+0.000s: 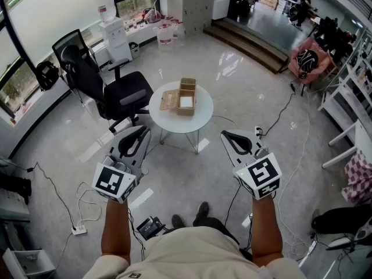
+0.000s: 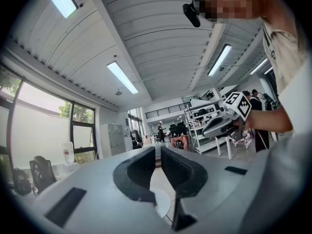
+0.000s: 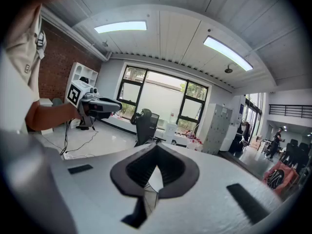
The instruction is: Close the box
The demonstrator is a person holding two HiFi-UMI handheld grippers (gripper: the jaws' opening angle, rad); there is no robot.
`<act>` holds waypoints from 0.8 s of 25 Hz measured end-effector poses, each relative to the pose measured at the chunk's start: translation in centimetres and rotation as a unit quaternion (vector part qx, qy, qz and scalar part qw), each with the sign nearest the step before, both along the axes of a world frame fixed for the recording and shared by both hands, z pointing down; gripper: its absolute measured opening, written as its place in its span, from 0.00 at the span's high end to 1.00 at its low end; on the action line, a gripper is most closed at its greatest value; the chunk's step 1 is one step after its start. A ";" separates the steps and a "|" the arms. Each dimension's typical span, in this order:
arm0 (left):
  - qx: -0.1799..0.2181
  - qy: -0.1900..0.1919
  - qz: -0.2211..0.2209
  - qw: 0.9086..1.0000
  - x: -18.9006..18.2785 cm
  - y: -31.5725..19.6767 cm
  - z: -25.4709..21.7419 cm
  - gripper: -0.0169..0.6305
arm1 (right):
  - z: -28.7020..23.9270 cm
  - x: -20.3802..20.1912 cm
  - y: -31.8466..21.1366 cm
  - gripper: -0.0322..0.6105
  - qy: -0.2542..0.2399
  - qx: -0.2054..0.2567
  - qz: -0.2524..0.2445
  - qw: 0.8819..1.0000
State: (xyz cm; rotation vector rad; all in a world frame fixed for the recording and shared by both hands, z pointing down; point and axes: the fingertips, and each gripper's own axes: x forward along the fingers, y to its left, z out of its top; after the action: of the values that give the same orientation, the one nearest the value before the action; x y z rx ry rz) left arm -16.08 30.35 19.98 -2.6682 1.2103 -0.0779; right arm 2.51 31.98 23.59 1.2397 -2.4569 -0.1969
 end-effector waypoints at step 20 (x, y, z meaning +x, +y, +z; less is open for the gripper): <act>-0.004 0.004 0.009 1.000 -1.5 -1.0 1.1 0.92 | 0.3 -1.5 -0.8 0.96 -0.027 0.000 0.006 1.000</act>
State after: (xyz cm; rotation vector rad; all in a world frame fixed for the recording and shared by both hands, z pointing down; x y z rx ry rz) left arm -17.61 29.39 21.11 -2.6897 1.1902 -0.0688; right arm 0.96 31.14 23.86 1.2752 -2.4952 -0.1634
